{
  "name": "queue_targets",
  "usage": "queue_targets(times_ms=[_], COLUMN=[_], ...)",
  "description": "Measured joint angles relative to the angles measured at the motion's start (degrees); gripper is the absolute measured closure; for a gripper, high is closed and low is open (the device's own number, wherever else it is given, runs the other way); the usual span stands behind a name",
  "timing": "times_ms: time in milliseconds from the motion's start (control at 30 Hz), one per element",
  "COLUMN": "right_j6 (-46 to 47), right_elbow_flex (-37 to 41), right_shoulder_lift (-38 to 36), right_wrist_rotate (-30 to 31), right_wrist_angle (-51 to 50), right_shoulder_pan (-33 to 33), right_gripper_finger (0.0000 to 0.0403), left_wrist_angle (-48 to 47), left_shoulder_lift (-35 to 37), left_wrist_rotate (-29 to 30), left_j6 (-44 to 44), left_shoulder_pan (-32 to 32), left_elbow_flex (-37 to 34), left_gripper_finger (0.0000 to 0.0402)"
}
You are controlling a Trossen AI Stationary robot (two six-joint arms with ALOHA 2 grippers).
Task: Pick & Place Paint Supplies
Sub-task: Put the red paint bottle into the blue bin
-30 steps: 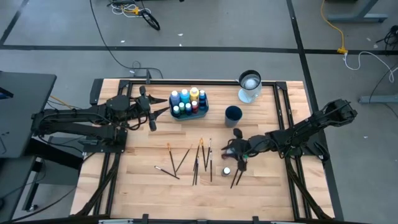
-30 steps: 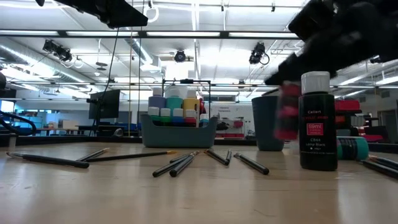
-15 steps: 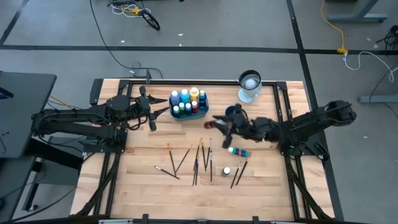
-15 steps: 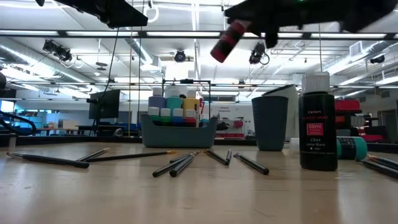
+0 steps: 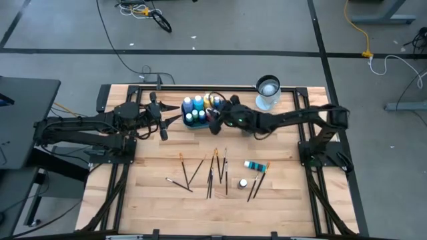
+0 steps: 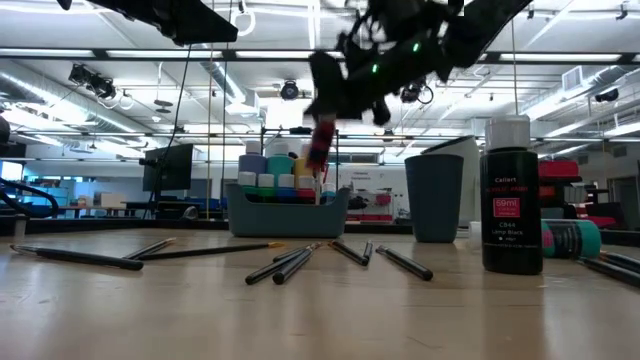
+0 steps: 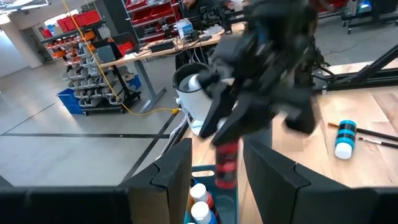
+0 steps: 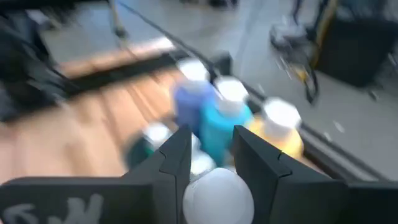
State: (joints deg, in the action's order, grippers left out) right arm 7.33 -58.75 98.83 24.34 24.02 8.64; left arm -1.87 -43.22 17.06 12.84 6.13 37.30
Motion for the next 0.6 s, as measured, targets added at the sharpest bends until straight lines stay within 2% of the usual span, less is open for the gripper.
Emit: queue_targets(times_ms=[133, 267, 400, 600], right_j6=[2.6, 4.6, 5.3, 5.5], right_elbow_flex=[-0.8, -0.9, -0.9, -0.9], right_shoulder_lift=[3.5, 5.7, 7.0, 9.5], right_wrist_rotate=[0.1, -3.1, -2.4, -4.6], right_wrist_angle=[-2.5, -3.8, -5.2, -5.6], right_shoulder_pan=[2.7, 4.8, 6.0, 7.7], right_gripper_finger=[0.0298, 0.0298, 0.0298, 0.0298], left_wrist_angle=[0.0, 0.0, 0.0, 0.0], left_shoulder_lift=[0.0, 0.0, 0.0, 0.0], left_wrist_rotate=[0.0, 0.0, 0.0, 0.0], left_j6=[0.2, 0.1, 0.0, 0.0], left_shoulder_pan=[0.0, 0.0, 0.0, 0.0], left_elbow_flex=[0.0, 0.0, 0.0, 0.0], left_gripper_finger=[0.0248, 0.0248, 0.0248, 0.0248])
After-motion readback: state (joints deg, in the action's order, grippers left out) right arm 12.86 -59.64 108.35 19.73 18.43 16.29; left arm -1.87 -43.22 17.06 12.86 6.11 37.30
